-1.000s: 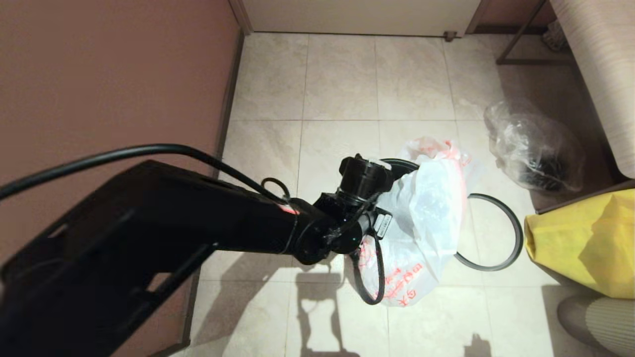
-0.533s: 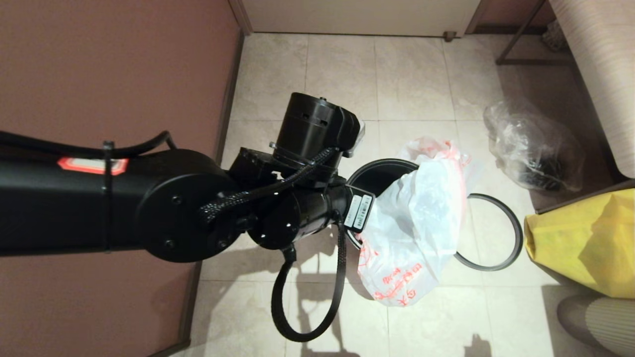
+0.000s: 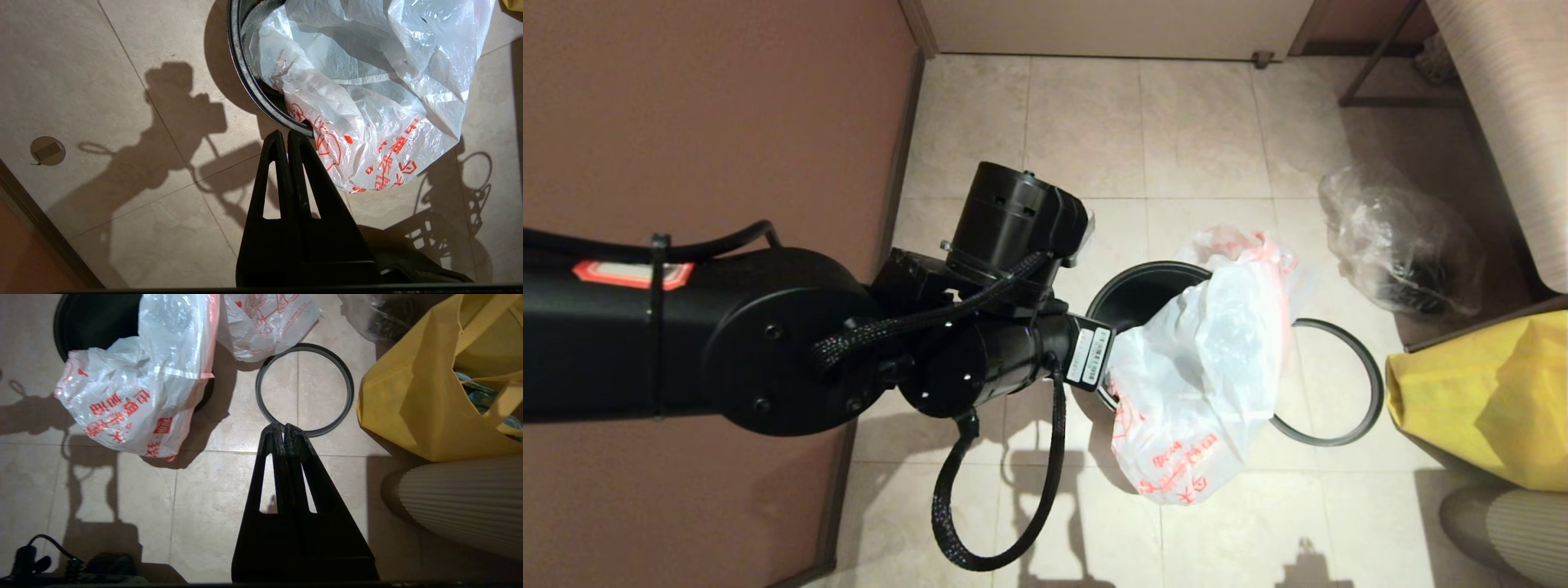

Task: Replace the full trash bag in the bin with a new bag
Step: Put the new garbage bag on the trash can

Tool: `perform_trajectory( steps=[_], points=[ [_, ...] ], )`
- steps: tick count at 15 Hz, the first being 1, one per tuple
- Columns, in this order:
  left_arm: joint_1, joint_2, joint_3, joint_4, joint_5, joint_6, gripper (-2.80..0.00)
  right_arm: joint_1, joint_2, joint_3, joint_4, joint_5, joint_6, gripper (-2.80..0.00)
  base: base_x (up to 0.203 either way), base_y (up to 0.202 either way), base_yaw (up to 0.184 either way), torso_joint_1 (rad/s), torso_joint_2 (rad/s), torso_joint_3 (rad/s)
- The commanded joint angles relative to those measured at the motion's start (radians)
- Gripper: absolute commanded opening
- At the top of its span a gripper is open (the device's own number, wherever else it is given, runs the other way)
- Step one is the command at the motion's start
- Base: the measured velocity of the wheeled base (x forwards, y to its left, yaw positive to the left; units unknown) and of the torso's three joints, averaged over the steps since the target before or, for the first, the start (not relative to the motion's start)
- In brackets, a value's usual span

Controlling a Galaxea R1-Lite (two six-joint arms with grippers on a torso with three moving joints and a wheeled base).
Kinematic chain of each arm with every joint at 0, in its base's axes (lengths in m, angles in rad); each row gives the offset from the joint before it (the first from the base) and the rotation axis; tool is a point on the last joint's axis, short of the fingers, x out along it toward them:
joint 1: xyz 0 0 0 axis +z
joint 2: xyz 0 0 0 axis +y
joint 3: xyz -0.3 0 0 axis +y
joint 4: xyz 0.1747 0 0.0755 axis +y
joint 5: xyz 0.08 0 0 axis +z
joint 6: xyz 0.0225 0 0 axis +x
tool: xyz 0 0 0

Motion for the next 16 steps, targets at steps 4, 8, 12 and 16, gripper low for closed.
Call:
perform_trajectory(
  steps=[4,8,12,16],
  points=[
    [-0.005,0.022,-0.004,0.003,0.005,0.005,-2.80,0.057,0.530,-0.167,-0.053,0.065,0.074,-2.80,0.000,0.000,0.000,0.000,0.00,0.000],
    [-0.004,0.037,-0.005,0.003,0.006,0.008,-2.80,0.091,1.180,-0.329,-0.231,0.159,0.116,-2.80,0.000,0.000,0.000,0.000,0.00,0.000],
    [0.014,0.041,-0.005,0.003,0.008,0.011,-2.80,0.094,1.619,-0.644,-0.361,0.319,0.140,-2.80,0.000,0.000,0.000,0.000,0.00,0.000],
    [0.020,0.032,0.020,0.001,0.006,0.001,-2.80,0.035,1.828,-0.907,-0.396,0.514,0.154,0.00,0.000,0.000,0.000,0.000,0.00,0.000]
  ],
)
